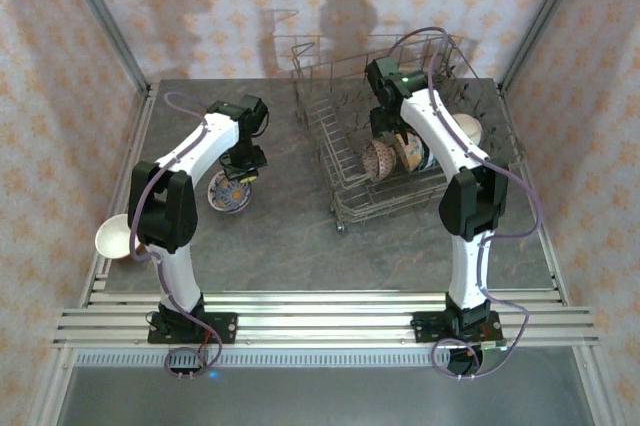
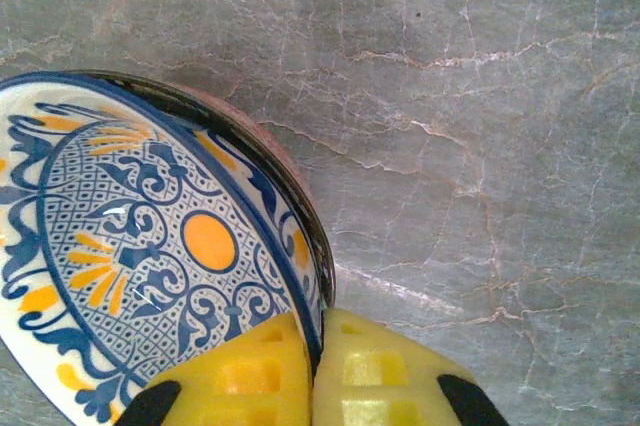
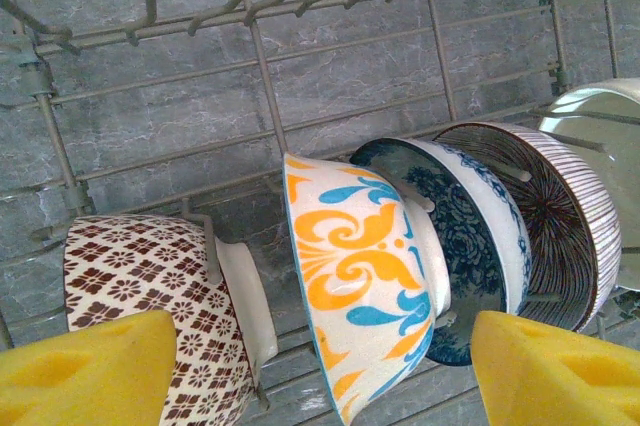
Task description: Load the bowls into the dish rack
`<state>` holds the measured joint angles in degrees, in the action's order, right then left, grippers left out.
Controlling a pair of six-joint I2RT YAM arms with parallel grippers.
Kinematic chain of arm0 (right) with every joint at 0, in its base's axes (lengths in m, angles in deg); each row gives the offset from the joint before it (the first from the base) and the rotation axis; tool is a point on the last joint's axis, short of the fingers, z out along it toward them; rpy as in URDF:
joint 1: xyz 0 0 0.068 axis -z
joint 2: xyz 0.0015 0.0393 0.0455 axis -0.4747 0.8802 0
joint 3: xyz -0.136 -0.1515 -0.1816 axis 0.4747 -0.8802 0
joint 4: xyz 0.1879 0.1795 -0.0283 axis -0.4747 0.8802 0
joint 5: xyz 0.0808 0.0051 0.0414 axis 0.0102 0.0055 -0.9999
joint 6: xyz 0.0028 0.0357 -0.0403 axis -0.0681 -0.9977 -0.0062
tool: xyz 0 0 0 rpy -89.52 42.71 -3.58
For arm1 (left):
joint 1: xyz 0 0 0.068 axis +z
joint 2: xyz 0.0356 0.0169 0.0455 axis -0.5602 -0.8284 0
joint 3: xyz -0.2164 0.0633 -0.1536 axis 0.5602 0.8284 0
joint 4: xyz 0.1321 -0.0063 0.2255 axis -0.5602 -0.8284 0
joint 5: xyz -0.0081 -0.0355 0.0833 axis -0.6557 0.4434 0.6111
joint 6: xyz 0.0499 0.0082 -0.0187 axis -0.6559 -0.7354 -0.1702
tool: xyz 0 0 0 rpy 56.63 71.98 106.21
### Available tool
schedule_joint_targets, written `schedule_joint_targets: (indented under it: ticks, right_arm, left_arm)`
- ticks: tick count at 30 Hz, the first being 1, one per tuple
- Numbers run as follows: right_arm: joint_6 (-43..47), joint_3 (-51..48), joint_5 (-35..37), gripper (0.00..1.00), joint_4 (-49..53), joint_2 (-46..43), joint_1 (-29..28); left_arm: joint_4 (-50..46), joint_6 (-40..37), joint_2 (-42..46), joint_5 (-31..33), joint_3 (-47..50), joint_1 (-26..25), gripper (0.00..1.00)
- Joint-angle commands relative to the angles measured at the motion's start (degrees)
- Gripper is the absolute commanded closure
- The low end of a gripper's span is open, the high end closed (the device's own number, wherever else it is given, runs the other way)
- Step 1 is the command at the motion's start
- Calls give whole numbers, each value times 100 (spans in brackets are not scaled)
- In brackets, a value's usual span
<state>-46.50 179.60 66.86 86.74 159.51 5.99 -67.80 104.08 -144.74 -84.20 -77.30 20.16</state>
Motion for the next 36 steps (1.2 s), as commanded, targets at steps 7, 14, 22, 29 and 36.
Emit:
schedule_joint_targets:
  ticks: [7, 14, 22, 29, 36]
  right_arm:
    - [-71, -83, -96, 23, -87, -412, -37]
    - [82, 73, -652, 24, -227, -627, -39]
    - [193, 329, -758, 25, -157, -676, -38]
    - [352, 387, -1161, 27, -452, -1004, -134]
    - [779, -45, -1444, 28, -1376, -1502, -874]
  left_arm:
    - [-442, -196, 390, 232, -103, -77, 100]
    - [-950, -174, 673, 397, -674, -71, 100]
    - [-1352, 108, 768, 615, -1869, -77, 100]
    - [-957, 824, 705, 485, -3163, -206, 100]
    - [-22, 1780, 614, 663, -3816, -517, 100]
